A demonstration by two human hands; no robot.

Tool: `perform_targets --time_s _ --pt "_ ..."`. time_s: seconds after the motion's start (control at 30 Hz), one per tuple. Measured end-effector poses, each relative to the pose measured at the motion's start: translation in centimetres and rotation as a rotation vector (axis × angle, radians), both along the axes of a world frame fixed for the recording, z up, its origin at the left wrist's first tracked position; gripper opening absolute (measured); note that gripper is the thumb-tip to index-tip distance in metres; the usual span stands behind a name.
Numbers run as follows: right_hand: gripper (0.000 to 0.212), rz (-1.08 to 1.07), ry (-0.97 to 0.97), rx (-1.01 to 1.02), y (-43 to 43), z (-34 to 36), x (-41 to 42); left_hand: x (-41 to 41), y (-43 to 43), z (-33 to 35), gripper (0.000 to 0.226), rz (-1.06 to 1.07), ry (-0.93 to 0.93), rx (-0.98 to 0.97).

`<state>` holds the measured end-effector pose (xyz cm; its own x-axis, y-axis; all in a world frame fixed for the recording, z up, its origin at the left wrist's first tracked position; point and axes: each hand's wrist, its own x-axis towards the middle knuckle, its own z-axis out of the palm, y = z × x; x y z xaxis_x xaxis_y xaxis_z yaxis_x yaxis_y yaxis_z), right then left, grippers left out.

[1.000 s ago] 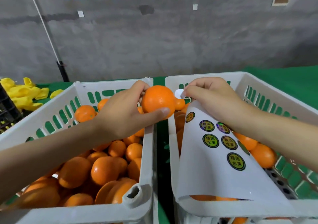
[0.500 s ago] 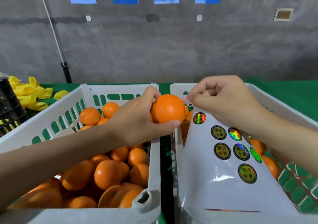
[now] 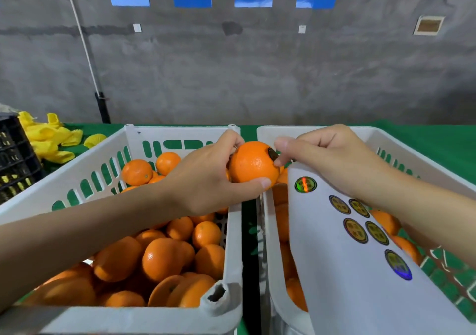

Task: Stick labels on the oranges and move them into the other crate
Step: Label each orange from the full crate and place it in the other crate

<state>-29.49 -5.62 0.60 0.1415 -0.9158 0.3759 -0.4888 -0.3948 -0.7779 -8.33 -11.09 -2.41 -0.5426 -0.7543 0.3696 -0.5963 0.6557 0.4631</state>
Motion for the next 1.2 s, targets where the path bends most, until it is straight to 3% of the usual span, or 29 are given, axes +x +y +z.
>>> perform_targets --time_s 0.2,0.37,0.53,0.63,0.87,1.07,1.2 --pt "0.027 -0.034 -0.097 0.174 -0.4 -0.1 0.0 0.2 -0.1 -0.1 0.056 -0.052 0.010 0.009" --pt "0.038 -0.028 -0.111 0.340 -0.4 -0.2 -0.4 0.4 -0.1 0.1 0.054 -0.090 0.007 0.035" --pt "0.039 -0.063 -0.205 0.289 -0.4 0.1 -0.6 0.0 0.2 -0.4 0.072 -0.160 0.078 0.028" --pt "0.043 -0.143 -0.323 0.206 -0.8 0.8 -1.4 -0.5 0.6 -0.6 0.071 -0.202 0.145 0.057" --pt "0.046 -0.164 -0.378 0.179 -0.7 0.9 -1.4 -0.5 0.6 -0.2 0.066 -0.251 0.021 0.075" --pt "0.047 -0.147 -0.509 0.229 -0.5 1.7 -1.6 -0.3 -0.3 -0.3 0.059 -0.141 0.031 0.132" --pt "0.045 -0.146 -0.540 0.238 -0.5 1.6 -1.8 -0.1 -0.2 -0.3 0.070 -0.136 0.019 0.126"
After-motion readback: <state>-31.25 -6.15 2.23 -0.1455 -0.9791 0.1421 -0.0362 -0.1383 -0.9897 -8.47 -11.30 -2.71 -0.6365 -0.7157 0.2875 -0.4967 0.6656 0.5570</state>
